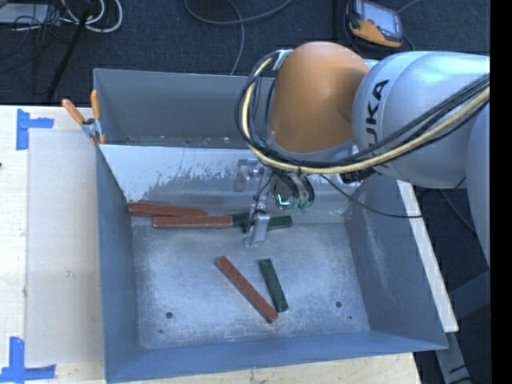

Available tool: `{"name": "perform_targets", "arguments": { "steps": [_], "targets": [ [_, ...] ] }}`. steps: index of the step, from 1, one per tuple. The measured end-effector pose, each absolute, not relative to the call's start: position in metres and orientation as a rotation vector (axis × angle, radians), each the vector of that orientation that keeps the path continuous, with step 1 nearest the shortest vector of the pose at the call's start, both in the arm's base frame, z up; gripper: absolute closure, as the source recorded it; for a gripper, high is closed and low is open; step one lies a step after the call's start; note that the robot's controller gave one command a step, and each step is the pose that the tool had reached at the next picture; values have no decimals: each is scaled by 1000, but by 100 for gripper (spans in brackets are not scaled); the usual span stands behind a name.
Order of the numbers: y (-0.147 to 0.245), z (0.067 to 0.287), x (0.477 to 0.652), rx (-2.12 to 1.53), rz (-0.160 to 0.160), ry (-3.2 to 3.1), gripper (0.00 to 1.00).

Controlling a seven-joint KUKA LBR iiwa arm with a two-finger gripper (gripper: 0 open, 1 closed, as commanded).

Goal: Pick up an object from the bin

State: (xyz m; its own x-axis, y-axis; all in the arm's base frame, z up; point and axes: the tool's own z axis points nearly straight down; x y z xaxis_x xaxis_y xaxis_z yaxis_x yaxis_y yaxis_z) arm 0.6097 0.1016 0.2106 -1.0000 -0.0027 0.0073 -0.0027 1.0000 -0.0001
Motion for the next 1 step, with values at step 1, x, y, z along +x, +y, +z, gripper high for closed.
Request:
{"name": "perform_targets", "arguments": {
  "steps": [1],
  "targets": [
    [76, 65, 533, 145, 2, -3127, 0]
  ]
}}
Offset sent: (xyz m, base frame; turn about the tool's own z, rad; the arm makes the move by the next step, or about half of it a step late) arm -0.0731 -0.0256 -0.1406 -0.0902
